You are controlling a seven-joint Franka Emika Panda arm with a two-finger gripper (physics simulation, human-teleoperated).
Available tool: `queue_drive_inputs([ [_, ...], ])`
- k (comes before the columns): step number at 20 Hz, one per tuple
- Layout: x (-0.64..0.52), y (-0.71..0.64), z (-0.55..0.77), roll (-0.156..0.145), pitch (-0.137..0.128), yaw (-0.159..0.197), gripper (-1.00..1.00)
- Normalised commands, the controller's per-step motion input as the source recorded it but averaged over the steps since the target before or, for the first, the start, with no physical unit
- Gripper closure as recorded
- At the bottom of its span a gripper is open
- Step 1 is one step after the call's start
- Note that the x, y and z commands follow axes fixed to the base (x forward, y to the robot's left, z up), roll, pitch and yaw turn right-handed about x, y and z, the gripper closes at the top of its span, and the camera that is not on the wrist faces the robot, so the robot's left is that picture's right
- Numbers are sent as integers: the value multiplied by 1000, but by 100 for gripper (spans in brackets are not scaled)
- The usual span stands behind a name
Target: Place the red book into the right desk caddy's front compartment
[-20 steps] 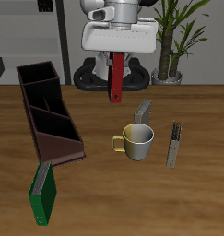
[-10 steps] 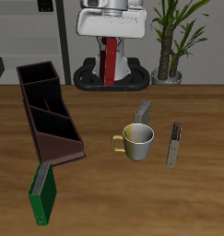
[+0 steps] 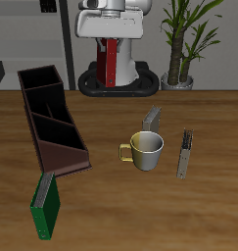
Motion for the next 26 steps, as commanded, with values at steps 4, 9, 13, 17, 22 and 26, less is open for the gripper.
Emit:
queue_drive_inputs([
  [4,-361,-305,-193,-35,13,55,100],
  [9,-286,-415,-154,-81,6,47,100],
  [13,-368,-259,-47,-52,-27,72,100],
  [17,-234,-163,-12,-25,-25,85,100],
  [22,-129,-168,-23,-21,-14,91,100],
  [26,-40,-241,-67,-29,-9,30,100],
])
